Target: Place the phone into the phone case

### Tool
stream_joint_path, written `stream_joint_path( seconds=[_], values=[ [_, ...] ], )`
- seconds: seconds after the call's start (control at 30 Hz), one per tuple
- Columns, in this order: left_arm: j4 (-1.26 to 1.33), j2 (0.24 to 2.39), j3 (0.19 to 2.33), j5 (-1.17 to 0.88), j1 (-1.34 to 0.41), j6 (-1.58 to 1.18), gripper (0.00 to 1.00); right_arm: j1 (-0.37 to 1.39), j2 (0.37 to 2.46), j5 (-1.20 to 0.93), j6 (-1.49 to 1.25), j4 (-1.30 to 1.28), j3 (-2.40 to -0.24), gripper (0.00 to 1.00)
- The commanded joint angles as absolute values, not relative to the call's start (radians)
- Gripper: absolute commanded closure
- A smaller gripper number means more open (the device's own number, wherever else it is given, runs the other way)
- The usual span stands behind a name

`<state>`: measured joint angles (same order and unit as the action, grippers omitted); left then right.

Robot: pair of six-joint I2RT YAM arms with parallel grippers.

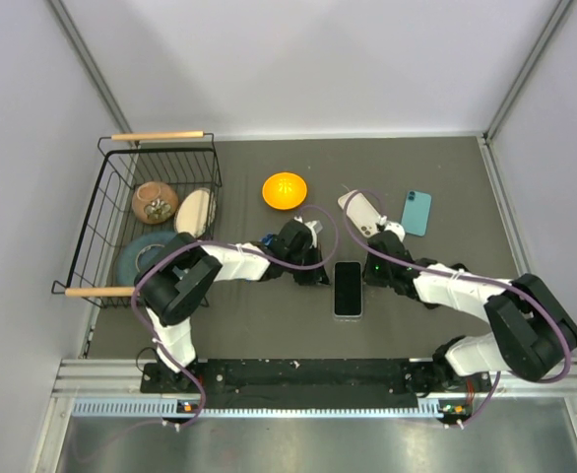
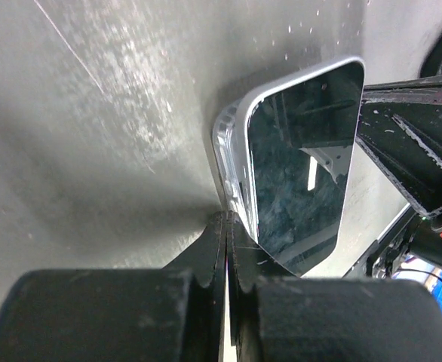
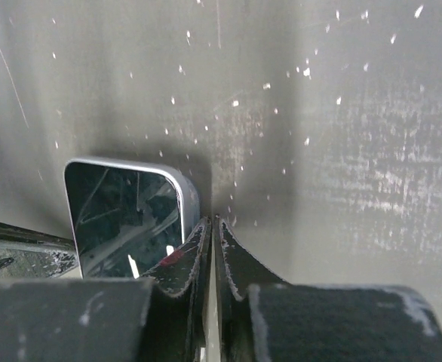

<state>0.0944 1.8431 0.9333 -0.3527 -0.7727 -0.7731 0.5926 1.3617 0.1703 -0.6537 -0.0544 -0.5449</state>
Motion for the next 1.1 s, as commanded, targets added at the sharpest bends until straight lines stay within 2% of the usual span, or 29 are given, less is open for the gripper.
stream_joint_path(
  seconds=[0.0, 0.07, 0.1, 0.2, 0.23, 0.33, 0.57, 0.67, 0.83, 0.97, 1.0, 1.03, 1.07],
  values=[
    [0.126, 1.755, 0.890, -0.338, -0.799, -0.787, 0.89, 0.594, 1.275, 0.173, -0.644, -0.196, -0.572, 0.91],
    [0.115, 1.724, 0.874, -0.308, -0.799, -0.787, 0.78, 0.580, 1.240, 0.164, -0.647, -0.247, -0.571, 0.82],
    [0.115, 1.718, 0.870, -0.304, -0.799, -0.784, 0.76, 0.560, 1.218, 0.128, -0.644, -0.250, -0.558, 0.77],
    [0.107, 1.709, 0.877, -0.301, -0.801, -0.776, 0.68, 0.552, 1.138, 0.059, -0.637, -0.235, -0.531, 0.67],
    [0.103, 1.716, 0.885, -0.302, -0.799, -0.773, 0.61, 0.554, 1.103, 0.037, -0.635, -0.224, -0.520, 0.64],
    [0.098, 1.742, 0.907, -0.305, -0.799, -0.765, 0.56, 0.554, 1.066, -0.049, -0.630, -0.155, -0.480, 0.50],
    [0.092, 1.816, 0.949, -0.340, -0.799, -0.761, 0.53, 0.552, 1.069, -0.106, -0.638, -0.069, -0.425, 0.40],
    [0.091, 1.835, 0.959, -0.350, -0.799, -0.759, 0.53, 0.551, 1.103, -0.098, -0.634, -0.038, -0.414, 0.39],
    [0.084, 1.845, 0.966, -0.359, -0.799, -0.759, 0.53, 0.552, 1.175, -0.114, -0.623, -0.023, -0.419, 0.45],
    [0.068, 1.796, 0.928, -0.316, -0.801, -0.761, 0.55, 0.552, 1.128, -0.008, -0.601, -0.139, -0.452, 0.51],
    [0.063, 1.778, 0.914, -0.301, -0.802, -0.755, 0.58, 0.549, 1.117, 0.015, -0.574, -0.168, -0.504, 0.53],
    [0.058, 1.740, 0.884, -0.281, -0.802, -0.749, 0.64, 0.551, 1.102, 0.043, -0.560, -0.204, -0.534, 0.56],
    [0.058, 1.720, 0.868, -0.270, -0.804, -0.743, 0.69, 0.549, 1.098, 0.085, -0.546, -0.228, -0.563, 0.62]
  ],
)
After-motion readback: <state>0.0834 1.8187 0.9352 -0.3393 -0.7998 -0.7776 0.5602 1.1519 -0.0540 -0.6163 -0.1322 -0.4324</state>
